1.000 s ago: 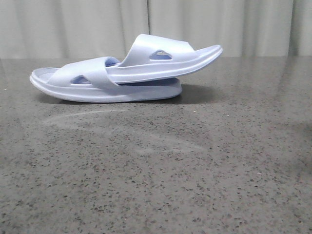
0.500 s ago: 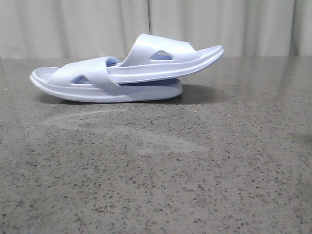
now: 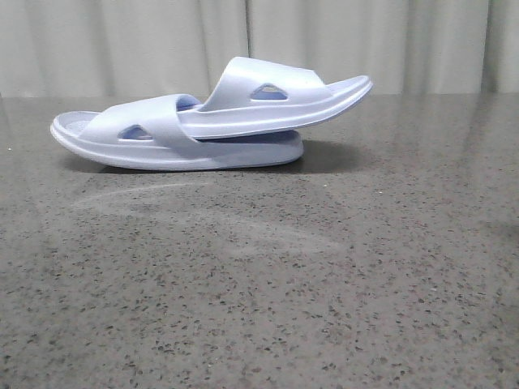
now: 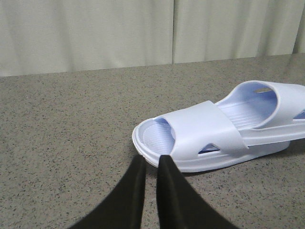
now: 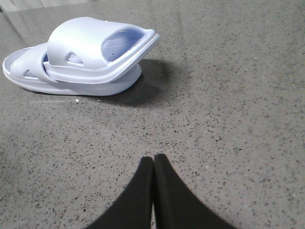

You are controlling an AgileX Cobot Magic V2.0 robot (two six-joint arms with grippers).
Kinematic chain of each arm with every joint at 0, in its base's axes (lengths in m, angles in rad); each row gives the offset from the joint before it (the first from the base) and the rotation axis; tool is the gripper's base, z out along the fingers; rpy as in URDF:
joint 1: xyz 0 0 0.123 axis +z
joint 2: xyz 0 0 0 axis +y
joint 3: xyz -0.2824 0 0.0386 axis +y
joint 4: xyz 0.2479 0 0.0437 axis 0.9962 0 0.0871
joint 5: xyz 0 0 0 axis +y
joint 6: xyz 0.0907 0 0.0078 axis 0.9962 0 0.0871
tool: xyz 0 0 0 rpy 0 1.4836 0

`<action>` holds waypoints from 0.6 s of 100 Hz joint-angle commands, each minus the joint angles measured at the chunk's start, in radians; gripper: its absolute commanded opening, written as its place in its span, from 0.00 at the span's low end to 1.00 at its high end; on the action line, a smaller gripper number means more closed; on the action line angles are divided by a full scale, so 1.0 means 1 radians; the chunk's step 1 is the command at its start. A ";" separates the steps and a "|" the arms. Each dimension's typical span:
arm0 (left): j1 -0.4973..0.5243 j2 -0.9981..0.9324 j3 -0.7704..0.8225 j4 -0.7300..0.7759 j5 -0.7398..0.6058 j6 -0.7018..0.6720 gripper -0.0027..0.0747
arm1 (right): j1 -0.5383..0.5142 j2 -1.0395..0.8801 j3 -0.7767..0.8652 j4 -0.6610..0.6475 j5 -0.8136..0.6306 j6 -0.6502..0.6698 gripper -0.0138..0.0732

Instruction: Insert blue slippers together front up

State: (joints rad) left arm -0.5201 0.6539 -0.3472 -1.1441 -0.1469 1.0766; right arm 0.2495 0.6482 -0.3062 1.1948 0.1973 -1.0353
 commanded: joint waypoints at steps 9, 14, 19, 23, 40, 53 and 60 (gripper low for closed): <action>-0.009 -0.004 -0.027 0.004 -0.043 -0.003 0.05 | 0.001 -0.003 -0.024 0.014 -0.013 -0.009 0.06; -0.009 -0.004 -0.027 0.004 -0.068 -0.003 0.05 | 0.001 -0.003 -0.024 0.014 -0.013 -0.009 0.06; -0.009 -0.004 -0.023 0.004 -0.087 -0.003 0.05 | 0.001 -0.003 -0.024 0.014 -0.013 -0.009 0.06; -0.009 -0.006 -0.016 0.022 -0.082 -0.003 0.05 | 0.001 -0.003 -0.024 0.014 -0.013 -0.009 0.06; 0.018 -0.039 0.036 0.692 -0.111 -0.438 0.05 | 0.001 -0.003 -0.024 0.014 -0.013 -0.009 0.06; 0.146 -0.139 0.132 0.856 -0.132 -0.668 0.05 | 0.001 -0.003 -0.024 0.014 -0.011 -0.009 0.06; 0.218 -0.214 0.183 0.955 -0.120 -0.794 0.05 | 0.001 -0.003 -0.024 0.014 -0.011 -0.009 0.06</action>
State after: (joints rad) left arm -0.3779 0.5168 -0.1956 -0.3309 -0.1989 0.4664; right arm 0.2495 0.6482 -0.3062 1.1971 0.1996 -1.0369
